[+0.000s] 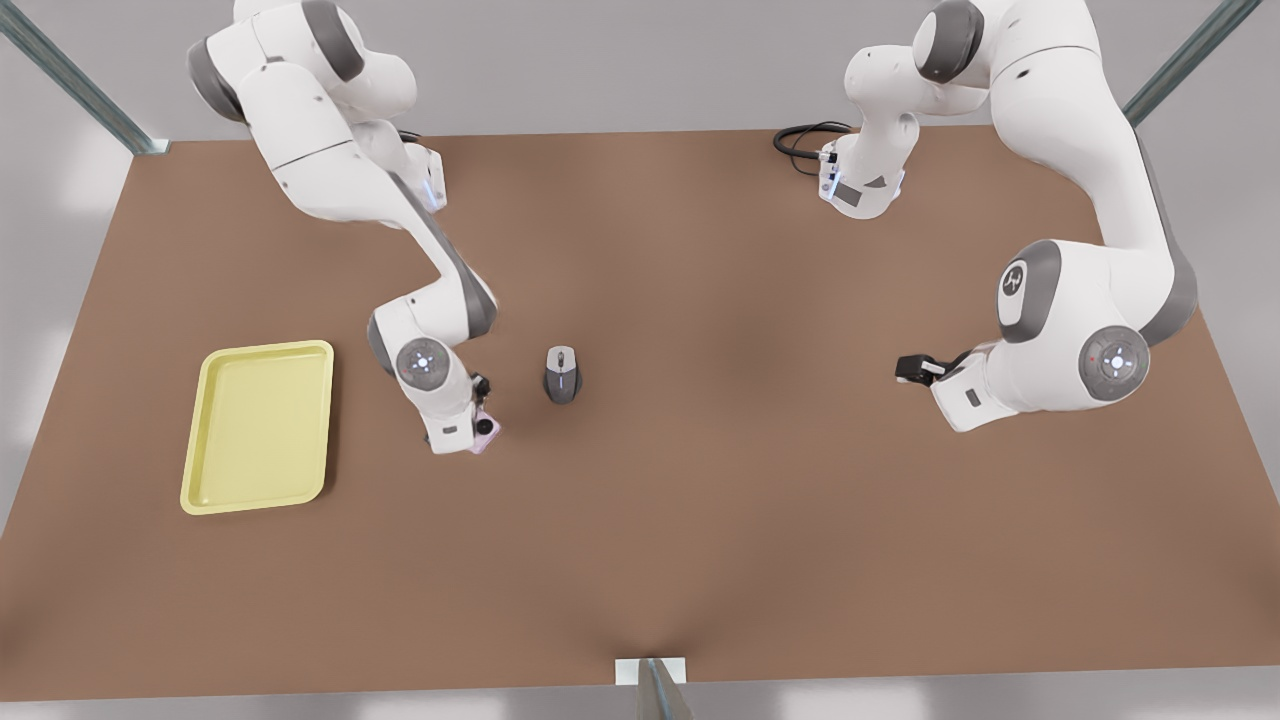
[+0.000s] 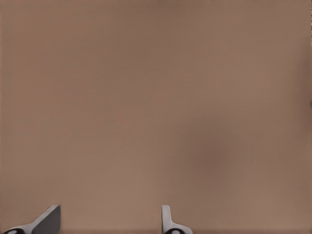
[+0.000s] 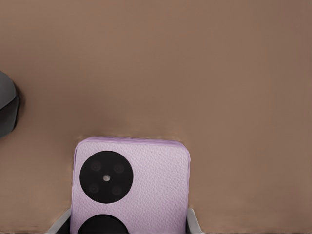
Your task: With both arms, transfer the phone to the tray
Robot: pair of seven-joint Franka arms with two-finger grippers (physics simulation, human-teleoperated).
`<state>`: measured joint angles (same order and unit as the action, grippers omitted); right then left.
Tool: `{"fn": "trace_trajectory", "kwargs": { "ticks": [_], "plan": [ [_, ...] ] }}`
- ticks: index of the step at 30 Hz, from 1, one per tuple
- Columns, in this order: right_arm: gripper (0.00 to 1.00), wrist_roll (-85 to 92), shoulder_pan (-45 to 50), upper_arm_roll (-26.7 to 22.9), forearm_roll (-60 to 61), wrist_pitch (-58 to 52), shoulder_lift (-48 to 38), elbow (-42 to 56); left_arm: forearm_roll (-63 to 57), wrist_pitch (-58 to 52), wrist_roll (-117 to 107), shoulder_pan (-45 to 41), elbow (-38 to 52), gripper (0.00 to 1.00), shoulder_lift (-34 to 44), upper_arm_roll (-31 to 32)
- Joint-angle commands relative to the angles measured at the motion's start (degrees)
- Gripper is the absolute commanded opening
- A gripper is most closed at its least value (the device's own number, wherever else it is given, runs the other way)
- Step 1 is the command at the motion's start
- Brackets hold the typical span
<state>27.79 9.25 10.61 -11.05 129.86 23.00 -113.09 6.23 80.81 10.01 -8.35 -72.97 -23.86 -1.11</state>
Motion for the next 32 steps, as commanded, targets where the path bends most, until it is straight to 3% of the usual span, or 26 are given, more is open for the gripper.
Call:
{"fn": "trace_trajectory", "kwargs": {
  "ticks": [1, 6, 9, 10, 11, 15, 17, 19, 22, 23, 24, 25, 28, 32],
  "plan": [
    [0.75, -2.5, -0.7, -3.4, 0.1, 7.5, -2.6, -5.2, 0.2, 0.0, -0.2, 0.0, 0.7, 1.00, 0.0, 0.1],
    [0.74, 9.1, -6.1, -18.0, 0.5, 15.6, -3.4, -10.7, 0.2, 0.0, -1.0, 0.0, 2.4, 1.00, 0.0, 0.4],
    [0.74, 22.4, -7.1, -25.5, 7.4, 16.7, -3.0, -10.7, -0.3, 0.5, -1.0, 0.0, 2.7, 1.00, 0.7, 0.1],
    [0.74, 22.7, -7.1, -26.3, 7.5, 16.9, -2.9, -10.7, -0.3, 0.5, -1.0, 0.0, 2.7, 1.00, 0.8, 0.2],
    [1.00, 22.9, -7.1, -27.0, 7.4, 17.8, -2.6, -11.0, -0.3, 0.5, -1.0, 0.0, 2.7, 1.00, 0.9, 0.2],
    [1.00, 22.8, -7.8, -27.3, 7.4, 17.5, -1.9, -10.4, -0.4, 0.3, -0.7, 0.0, 2.7, 1.00, 1.2, 0.1],
    [1.00, 16.4, -7.3, -27.2, 8.9, 15.7, -2.5, -4.8, -0.7, 0.4, -1.0, 0.0, 2.7, 1.00, 1.3, 0.1],
    [1.00, 0.2, -5.7, -24.1, 9.1, -2.8, -4.8, 8.9, -1.8, -0.2, -1.0, 0.0, 2.8, 1.00, 1.3, 0.0],
    [1.00, -23.0, -7.4, -12.0, 8.6, -36.5, -8.4, 29.4, -4.2, -2.1, -1.0, 0.0, 2.8, 1.00, 2.1, 0.1],
    [1.00, -23.3, -9.4, -10.3, 8.5, -47.9, -4.7, 40.8, -4.3, -2.4, -1.0, 0.0, 2.7, 1.00, 2.1, 0.1],
    [1.00, -28.0, -16.3, -0.1, 3.8, -50.1, -4.2, 42.2, -4.3, -2.5, -1.0, 0.0, 2.7, 1.00, 2.1, 0.1],
    [1.00, -31.8, -18.6, 4.6, 2.3, -50.9, -4.5, 40.7, -4.4, -2.6, -1.0, 0.0, 2.8, 1.00, 2.1, 0.1],
    [1.00, -43.6, -18.1, 5.1, 3.8, -42.7, -12.3, 24.2, -4.4, -2.7, -1.0, 0.0, 2.7, 1.00, 2.1, 0.1],
    [1.00, -47.3, -18.1, 3.5, 5.5, -40.7, -11.3, 25.2, -4.4, -3.1, -1.0, 0.0, 2.7, 1.00, 1.8, 0.1]
  ]
}}
